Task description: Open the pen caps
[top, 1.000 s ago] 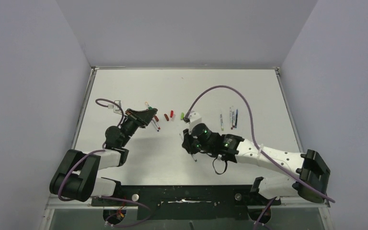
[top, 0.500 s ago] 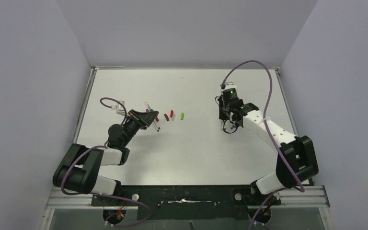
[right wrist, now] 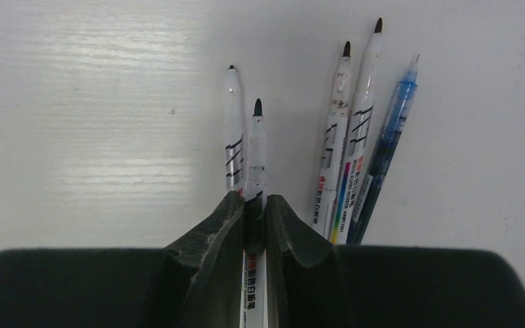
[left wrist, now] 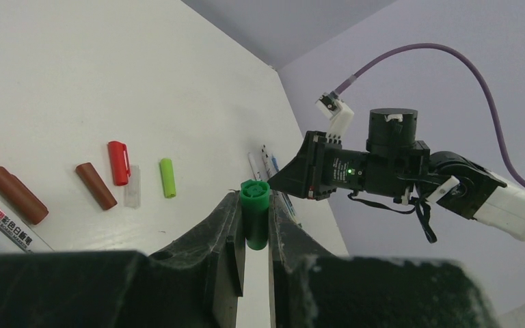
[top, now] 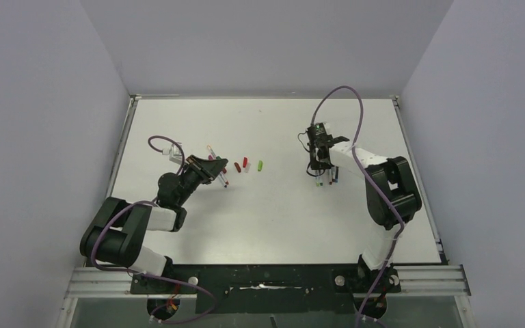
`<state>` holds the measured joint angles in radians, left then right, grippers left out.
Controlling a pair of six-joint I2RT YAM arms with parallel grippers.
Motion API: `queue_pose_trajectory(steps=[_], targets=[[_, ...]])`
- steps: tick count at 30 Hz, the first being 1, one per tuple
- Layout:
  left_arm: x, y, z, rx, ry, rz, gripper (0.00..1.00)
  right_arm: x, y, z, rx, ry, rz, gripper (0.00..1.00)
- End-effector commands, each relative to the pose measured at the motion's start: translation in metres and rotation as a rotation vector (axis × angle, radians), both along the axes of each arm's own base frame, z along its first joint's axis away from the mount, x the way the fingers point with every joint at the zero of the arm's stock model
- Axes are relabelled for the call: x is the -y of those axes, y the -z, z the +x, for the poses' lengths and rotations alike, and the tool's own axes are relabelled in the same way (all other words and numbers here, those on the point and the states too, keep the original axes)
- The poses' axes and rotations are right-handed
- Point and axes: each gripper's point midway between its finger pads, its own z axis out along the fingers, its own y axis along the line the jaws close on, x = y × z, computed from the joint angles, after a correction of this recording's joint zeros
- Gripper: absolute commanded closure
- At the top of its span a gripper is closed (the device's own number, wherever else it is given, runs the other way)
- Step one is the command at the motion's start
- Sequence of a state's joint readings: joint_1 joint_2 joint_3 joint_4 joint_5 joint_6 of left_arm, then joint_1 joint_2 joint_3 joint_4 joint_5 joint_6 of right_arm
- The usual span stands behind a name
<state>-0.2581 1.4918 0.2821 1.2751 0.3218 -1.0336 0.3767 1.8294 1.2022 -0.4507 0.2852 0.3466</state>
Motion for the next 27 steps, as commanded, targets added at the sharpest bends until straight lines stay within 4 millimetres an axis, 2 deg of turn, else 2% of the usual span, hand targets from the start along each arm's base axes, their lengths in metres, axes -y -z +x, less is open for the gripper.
queue_pose_trajectory(steps=[1, 6, 13, 27], targets=[[0.001, -0.019, 0.010, 0.070, -0.002, 0.008, 1.00, 0.014, -0.013, 0.014, 0.045, 0.044, -0.034, 1.00], [0.003, -0.017, 0.010, 0.063, 0.005, 0.008, 1.00, 0.022, -0.010, 0.014, 0.041, 0.064, -0.021, 0.99], [0.004, -0.015, 0.011, 0.056, 0.007, 0.013, 1.00, 0.026, -0.007, 0.015, 0.035, 0.074, -0.007, 0.87], [0.010, -0.003, 0.016, 0.025, 0.013, 0.050, 1.00, 0.024, -0.005, 0.015, 0.029, 0.069, 0.022, 0.76]])
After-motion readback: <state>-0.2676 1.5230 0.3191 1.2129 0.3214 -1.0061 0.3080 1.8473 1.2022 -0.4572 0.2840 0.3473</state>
